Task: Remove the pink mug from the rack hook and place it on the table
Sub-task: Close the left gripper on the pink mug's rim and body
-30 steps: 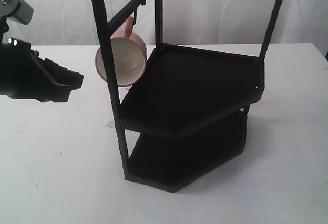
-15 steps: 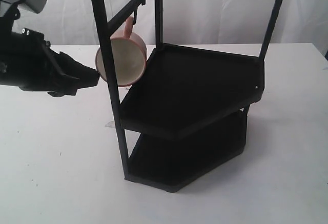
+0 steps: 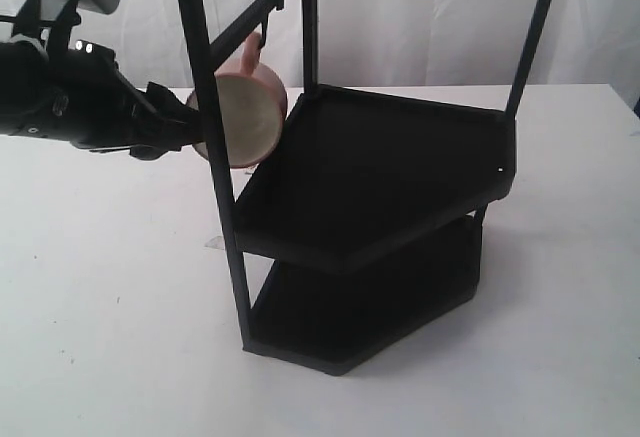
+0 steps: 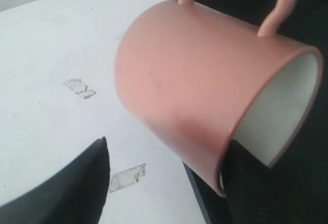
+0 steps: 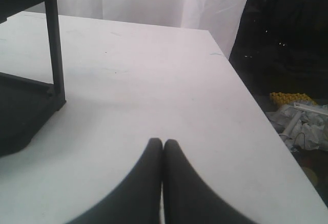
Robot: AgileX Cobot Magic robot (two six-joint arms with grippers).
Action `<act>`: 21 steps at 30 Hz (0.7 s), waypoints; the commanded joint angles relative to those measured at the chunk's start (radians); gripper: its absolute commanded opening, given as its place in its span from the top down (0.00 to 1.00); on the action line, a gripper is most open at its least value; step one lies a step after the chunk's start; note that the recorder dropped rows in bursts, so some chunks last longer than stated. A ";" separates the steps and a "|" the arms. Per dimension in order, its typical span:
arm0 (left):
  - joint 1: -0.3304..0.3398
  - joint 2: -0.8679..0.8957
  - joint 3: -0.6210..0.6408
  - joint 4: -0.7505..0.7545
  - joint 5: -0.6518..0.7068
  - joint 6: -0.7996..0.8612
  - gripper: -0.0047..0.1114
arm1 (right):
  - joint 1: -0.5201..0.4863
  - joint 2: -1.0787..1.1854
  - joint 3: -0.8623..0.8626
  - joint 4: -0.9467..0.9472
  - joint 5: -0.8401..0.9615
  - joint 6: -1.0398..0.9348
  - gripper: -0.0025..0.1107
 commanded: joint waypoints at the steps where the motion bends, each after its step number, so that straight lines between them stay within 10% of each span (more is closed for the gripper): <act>1: -0.002 -0.002 -0.004 -0.019 -0.033 0.003 0.39 | 0.002 -0.007 0.004 0.001 -0.006 -0.008 0.98; 21: -0.002 0.063 -0.004 -0.015 -0.117 0.050 0.44 | 0.002 -0.007 0.004 0.001 -0.006 -0.008 0.98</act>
